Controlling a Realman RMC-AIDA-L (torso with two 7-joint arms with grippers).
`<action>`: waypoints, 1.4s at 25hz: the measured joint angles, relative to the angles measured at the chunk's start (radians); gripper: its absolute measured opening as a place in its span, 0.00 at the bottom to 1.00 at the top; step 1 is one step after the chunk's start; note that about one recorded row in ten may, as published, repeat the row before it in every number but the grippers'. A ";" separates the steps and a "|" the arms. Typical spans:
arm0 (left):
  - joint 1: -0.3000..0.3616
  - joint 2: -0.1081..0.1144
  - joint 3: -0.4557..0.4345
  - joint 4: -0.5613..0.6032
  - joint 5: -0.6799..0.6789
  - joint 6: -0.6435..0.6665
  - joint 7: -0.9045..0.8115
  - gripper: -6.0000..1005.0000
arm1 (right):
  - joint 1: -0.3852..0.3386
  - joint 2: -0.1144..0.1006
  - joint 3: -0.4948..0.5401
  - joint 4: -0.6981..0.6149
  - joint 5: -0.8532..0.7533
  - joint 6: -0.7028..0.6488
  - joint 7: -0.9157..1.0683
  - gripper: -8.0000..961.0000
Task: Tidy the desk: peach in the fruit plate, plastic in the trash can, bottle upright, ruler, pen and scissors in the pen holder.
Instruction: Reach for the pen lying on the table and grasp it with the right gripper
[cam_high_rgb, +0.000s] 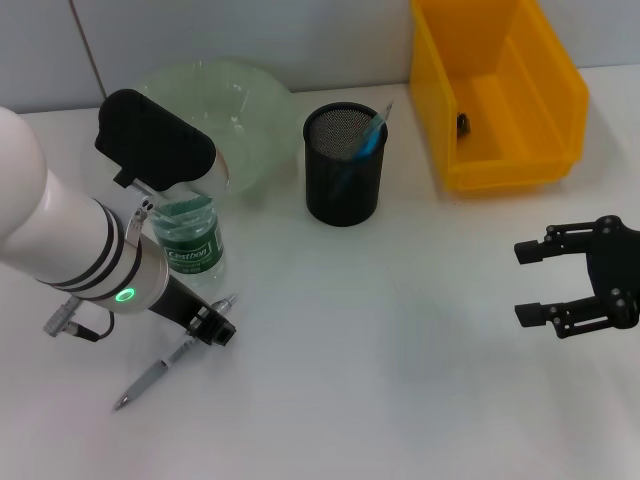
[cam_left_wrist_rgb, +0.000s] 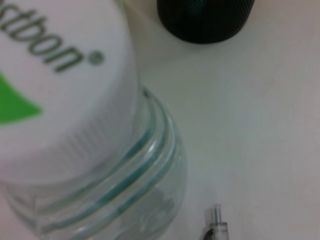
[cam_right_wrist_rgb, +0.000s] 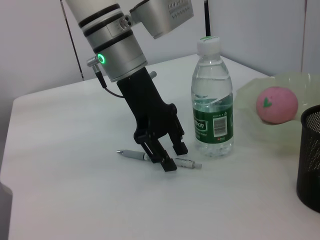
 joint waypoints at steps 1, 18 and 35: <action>0.000 0.000 0.000 0.000 0.000 0.000 0.000 0.49 | 0.000 0.000 0.000 0.000 0.000 0.000 0.000 0.82; -0.008 0.000 0.000 -0.018 -0.007 -0.006 0.015 0.48 | 0.002 0.000 0.000 0.002 -0.009 0.003 0.001 0.82; -0.015 0.000 0.000 -0.032 -0.009 -0.009 0.025 0.48 | 0.002 0.000 0.000 0.002 -0.009 0.003 -0.002 0.82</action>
